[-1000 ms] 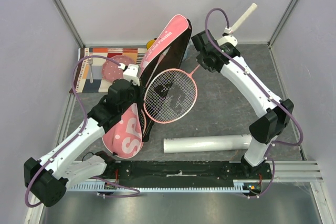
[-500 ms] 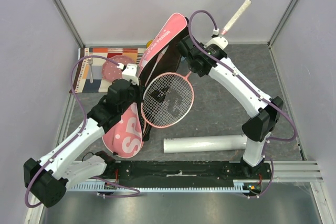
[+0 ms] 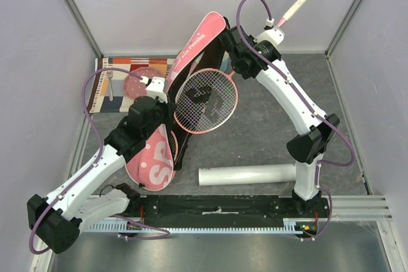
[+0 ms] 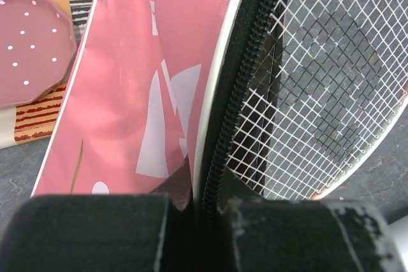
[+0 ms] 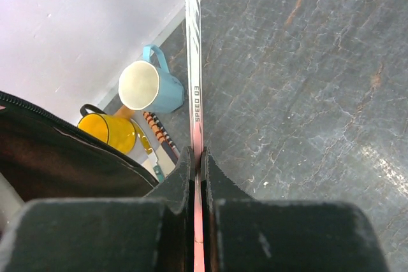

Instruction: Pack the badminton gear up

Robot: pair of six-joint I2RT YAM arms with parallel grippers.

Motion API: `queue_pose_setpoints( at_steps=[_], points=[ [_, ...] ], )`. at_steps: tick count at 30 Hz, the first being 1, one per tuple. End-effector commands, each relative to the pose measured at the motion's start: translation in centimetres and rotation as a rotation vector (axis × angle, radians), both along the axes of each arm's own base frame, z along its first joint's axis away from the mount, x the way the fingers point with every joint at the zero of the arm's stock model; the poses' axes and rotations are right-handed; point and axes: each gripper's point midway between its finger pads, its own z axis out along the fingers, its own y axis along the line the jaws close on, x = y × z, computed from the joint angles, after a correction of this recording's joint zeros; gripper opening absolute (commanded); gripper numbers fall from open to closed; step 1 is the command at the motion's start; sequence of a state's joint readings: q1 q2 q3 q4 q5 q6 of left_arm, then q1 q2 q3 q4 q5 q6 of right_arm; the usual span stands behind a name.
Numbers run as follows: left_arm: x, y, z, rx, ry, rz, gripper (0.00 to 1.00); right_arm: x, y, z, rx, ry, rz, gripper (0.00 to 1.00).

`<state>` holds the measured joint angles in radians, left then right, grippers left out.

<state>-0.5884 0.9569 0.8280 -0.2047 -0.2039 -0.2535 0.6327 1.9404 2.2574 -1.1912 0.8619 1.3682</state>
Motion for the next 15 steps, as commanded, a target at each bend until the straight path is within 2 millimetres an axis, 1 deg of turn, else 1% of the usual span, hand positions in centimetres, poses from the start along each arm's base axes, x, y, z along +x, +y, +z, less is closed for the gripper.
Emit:
queue_pose_setpoints(
  at_steps=[1,2,4,5,7,8,10,11,12,13,14,15],
  points=[
    [1.4,-1.3,5.6,-0.135,-0.139,0.004,0.02,0.3,1.5,0.9,0.061,-0.023,0.029,0.00],
    [1.6,-1.3,5.5,-0.132,-0.137,0.005,0.02,0.4,2.1,0.9,0.079,-0.025,0.043,0.00],
    [1.7,-1.3,5.4,-0.128,-0.137,0.006,0.02,0.0,4.6,0.0,0.122,0.003,0.112,0.00],
    [1.8,-1.4,5.3,-0.124,-0.134,0.007,0.02,-0.3,5.2,-0.7,0.128,0.022,0.133,0.00],
    [1.9,-1.4,5.3,-0.123,-0.134,0.005,0.02,-0.7,6.3,-1.0,0.154,0.037,0.169,0.00],
    [1.8,-1.5,5.4,-0.126,-0.138,0.003,0.02,-1.0,6.5,-1.3,0.152,0.047,0.182,0.00],
    [1.7,-1.3,5.7,-0.131,-0.147,0.006,0.02,-1.4,7.0,-0.7,0.174,0.035,0.210,0.00],
    [1.7,-1.3,5.7,-0.133,-0.150,0.006,0.02,-1.9,7.7,-1.9,0.187,0.070,0.237,0.00],
    [1.6,-1.3,5.8,-0.135,-0.152,0.002,0.02,-2.3,7.8,-1.6,0.209,0.066,0.253,0.00],
    [1.6,-1.4,6.0,-0.144,-0.153,0.000,0.02,-2.3,8.3,-1.6,0.231,0.058,0.266,0.00],
    [1.6,-1.5,6.1,-0.152,-0.154,-0.005,0.02,-2.9,8.6,-2.9,0.220,0.084,0.276,0.00],
    [1.4,-1.8,6.2,-0.157,-0.154,-0.018,0.02,-3.2,8.5,-2.7,0.227,0.081,0.280,0.00]
  ],
)
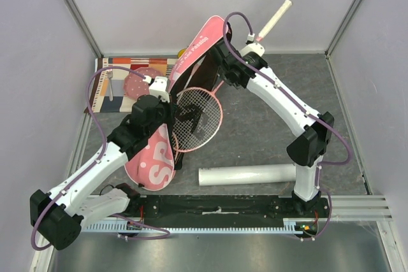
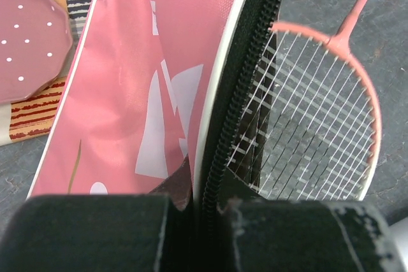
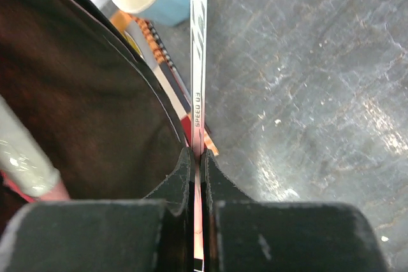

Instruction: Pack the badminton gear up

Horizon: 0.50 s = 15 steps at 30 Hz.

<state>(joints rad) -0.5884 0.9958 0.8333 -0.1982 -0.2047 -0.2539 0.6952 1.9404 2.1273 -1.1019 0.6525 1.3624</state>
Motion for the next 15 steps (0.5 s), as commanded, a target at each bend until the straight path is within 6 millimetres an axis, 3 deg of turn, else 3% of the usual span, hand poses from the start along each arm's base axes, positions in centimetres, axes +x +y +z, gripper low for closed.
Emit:
queue_pose_setpoints(
  at_steps=[1,2,7,10,15],
  points=[
    [0.9,-1.6,7.1,-0.182,-0.172,-0.021,0.02,-1.5,2.1,1.9,0.140,-0.041,0.072,0.00],
    [0.9,-1.7,7.2,-0.186,-0.170,-0.026,0.02,-1.9,2.1,0.8,0.133,-0.022,0.075,0.00],
    [0.3,-3.6,7.8,-0.224,-0.137,-0.119,0.02,-2.3,3.9,1.8,0.176,-0.073,0.120,0.00],
    [0.2,-4.4,7.5,-0.231,-0.102,-0.151,0.02,-2.8,6.3,3.5,0.202,-0.106,0.161,0.00],
    [0.2,-6.0,6.4,-0.237,-0.040,-0.207,0.02,-4.3,8.9,3.1,0.266,-0.086,0.194,0.00]
  ],
)
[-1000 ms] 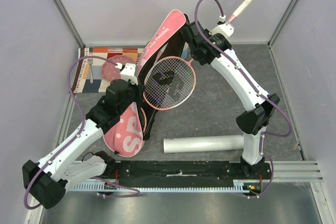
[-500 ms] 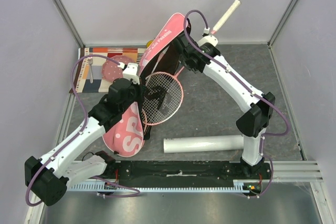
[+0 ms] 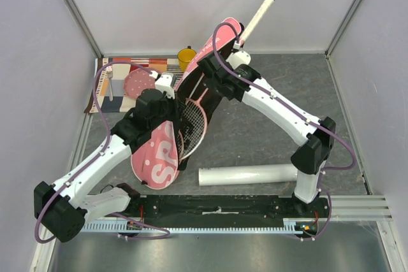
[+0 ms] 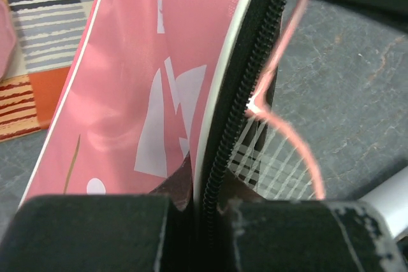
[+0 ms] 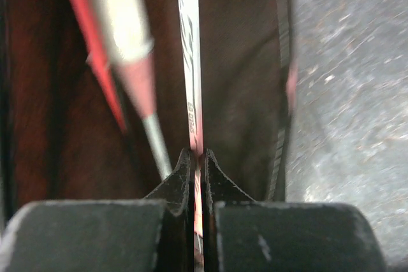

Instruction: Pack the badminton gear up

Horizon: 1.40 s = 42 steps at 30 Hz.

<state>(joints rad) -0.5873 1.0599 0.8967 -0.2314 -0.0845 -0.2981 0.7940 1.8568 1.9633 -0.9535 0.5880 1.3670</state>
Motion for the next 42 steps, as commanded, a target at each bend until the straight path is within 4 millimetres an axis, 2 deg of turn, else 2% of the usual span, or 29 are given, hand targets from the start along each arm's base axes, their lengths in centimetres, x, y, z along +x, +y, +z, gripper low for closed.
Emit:
queue_pose_setpoints(
  at_steps=[1,3,4,5,7,8,12,14,16,18,20,21,22,23,24,25,27,28,30,31,32,33,34,35,37,39,42],
  points=[
    [0.3,-3.7,6.4,-0.194,-0.102,-0.117,0.02,-1.5,4.5,2.7,0.200,-0.035,0.072,0.00],
    [0.2,-4.2,6.8,-0.200,-0.095,-0.145,0.02,-1.8,5.3,3.5,0.259,-0.066,0.101,0.00],
    [0.1,-4.3,6.9,-0.197,-0.084,-0.155,0.02,-2.3,5.5,2.8,0.261,-0.044,0.121,0.00],
    [-0.2,-4.8,7.7,-0.209,-0.085,-0.186,0.02,-2.4,5.7,2.6,0.262,-0.036,0.132,0.00],
    [-0.5,-5.3,7.7,-0.204,-0.058,-0.217,0.02,-2.6,6.5,2.4,0.244,-0.036,0.194,0.00],
    [-0.7,-5.5,8.5,-0.215,-0.064,-0.235,0.02,-2.9,6.3,2.1,0.231,-0.032,0.197,0.00],
    [-0.9,-5.4,9.3,-0.239,-0.033,-0.215,0.02,-4.0,6.4,1.7,0.207,-0.056,0.262,0.00],
    [-0.9,-5.6,9.6,-0.249,-0.027,-0.217,0.02,-5.4,7.9,1.9,0.179,-0.083,0.359,0.00],
    [-0.6,-5.8,9.4,-0.249,-0.010,-0.210,0.02,-7.1,9.5,1.2,0.169,-0.045,0.434,0.00],
    [-0.3,-5.8,9.4,-0.249,-0.007,-0.203,0.02,-8.1,10.3,1.1,0.189,-0.041,0.478,0.00],
    [0.0,-5.9,9.0,-0.240,0.004,-0.192,0.02,-9.4,10.3,0.1,0.186,-0.019,0.517,0.00],
    [0.2,-5.9,8.9,-0.241,0.009,-0.189,0.02,-9.8,10.1,-0.9,0.172,-0.003,0.536,0.00],
    [0.2,-5.8,8.9,-0.242,0.011,-0.195,0.02,-9.9,9.6,-0.3,0.160,-0.023,0.556,0.00],
    [0.0,-5.8,9.2,-0.244,0.008,-0.205,0.02,-10.1,9.0,-0.2,0.106,-0.052,0.601,0.09],
    [0.1,-5.5,9.3,-0.246,0.010,-0.197,0.02,-10.2,8.6,-0.5,0.080,-0.073,0.622,0.24],
    [0.1,-5.3,9.2,-0.246,0.015,-0.188,0.02,-10.6,7.7,1.2,0.087,-0.121,0.636,0.55],
    [0.1,-4.6,9.3,-0.249,0.025,-0.180,0.02,-10.7,6.2,1.2,0.021,-0.154,0.698,0.65],
    [0.1,-4.3,9.4,-0.252,0.029,-0.172,0.02,-10.4,4.8,2.8,0.033,-0.190,0.710,0.67],
    [0.0,-3.9,9.2,-0.254,0.041,-0.174,0.02,-9.8,2.9,3.4,0.014,-0.223,0.737,0.67],
    [0.0,-3.8,9.0,-0.252,0.045,-0.176,0.02,-9.3,1.5,5.0,0.054,-0.258,0.759,0.68],
    [0.0,-3.7,8.8,-0.251,0.053,-0.179,0.02,-9.0,0.9,5.8,0.073,-0.283,0.779,0.68],
    [0.0,-3.7,8.8,-0.248,0.054,-0.183,0.02,-8.5,0.2,6.7,0.086,-0.299,0.787,0.68],
    [-0.1,-3.6,8.5,-0.244,0.066,-0.186,0.02,-7.2,-1.3,7.1,0.074,-0.310,0.777,0.68],
    [-0.1,-3.5,8.5,-0.244,0.071,-0.185,0.02,-7.2,-1.5,7.5,0.085,-0.316,0.811,0.68],
    [-0.3,-3.4,8.6,-0.243,0.078,-0.187,0.02,-5.8,-2.9,8.2,0.030,-0.333,0.794,0.67],
    [-0.4,-3.2,8.9,-0.246,0.072,-0.193,0.02,-4.5,-3.3,8.6,0.001,-0.350,0.782,0.67],
    [-0.6,-3.1,9.1,-0.251,0.070,-0.198,0.02,-2.6,-3.5,7.9,-0.020,-0.338,0.769,0.66]
  ],
)
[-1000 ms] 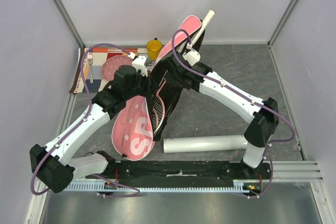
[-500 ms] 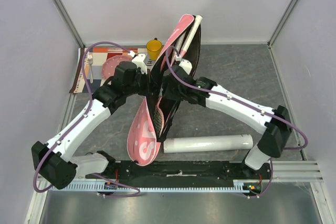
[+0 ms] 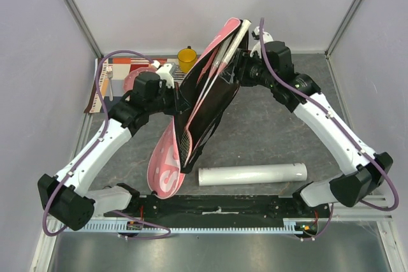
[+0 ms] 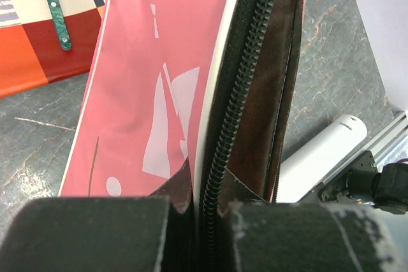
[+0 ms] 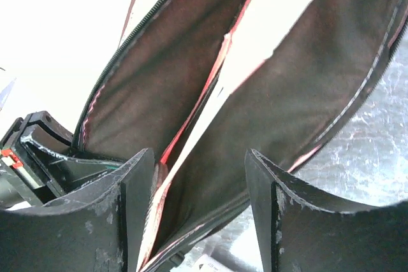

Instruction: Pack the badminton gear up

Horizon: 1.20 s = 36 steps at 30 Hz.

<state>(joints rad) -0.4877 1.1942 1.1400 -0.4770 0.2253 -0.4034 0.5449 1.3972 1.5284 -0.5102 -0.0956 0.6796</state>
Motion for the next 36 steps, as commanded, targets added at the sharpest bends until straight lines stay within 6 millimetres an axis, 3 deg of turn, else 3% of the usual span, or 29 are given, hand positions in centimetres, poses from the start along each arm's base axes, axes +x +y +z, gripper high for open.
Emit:
queue_pose_setpoints(
  at_steps=[1,4,9,12,14,16,21,27,31,36],
  points=[
    [-0.1,-1.2,7.3,-0.150,-0.164,-0.058,0.02,1.9,0.9,-0.2,-0.042,-0.038,0.069,0.65],
    [-0.4,-1.3,7.5,-0.156,-0.166,-0.080,0.02,3.6,0.5,-1.0,-0.016,-0.004,0.014,0.58],
    [-1.0,-1.4,7.7,-0.161,-0.165,-0.107,0.02,4.9,-1.7,-3.4,0.043,0.045,-0.086,0.62],
    [-1.2,-1.6,7.7,-0.165,-0.159,-0.121,0.02,5.4,-0.8,-3.6,0.178,0.030,-0.011,0.62],
    [-1.3,-1.7,7.6,-0.168,-0.158,-0.128,0.02,5.6,-0.1,-3.2,0.202,0.007,0.027,0.62],
    [-1.4,-1.8,7.7,-0.175,-0.157,-0.139,0.02,6.3,0.2,-4.1,0.197,0.020,0.031,0.63],
    [-1.4,-1.7,8.1,-0.166,-0.168,-0.148,0.02,6.4,0.4,-2.8,0.221,-0.030,0.041,0.64],
    [-1.5,-1.7,8.4,-0.165,-0.167,-0.153,0.02,5.5,-2.3,-0.6,0.248,-0.076,-0.024,0.67],
    [-1.6,-1.7,8.5,-0.171,-0.167,-0.149,0.02,5.0,-2.6,0.0,0.235,-0.086,-0.010,0.67],
    [-1.8,-2.0,8.4,-0.182,-0.153,-0.167,0.02,7.1,-2.5,0.3,0.239,-0.083,-0.011,0.68]
  ],
)
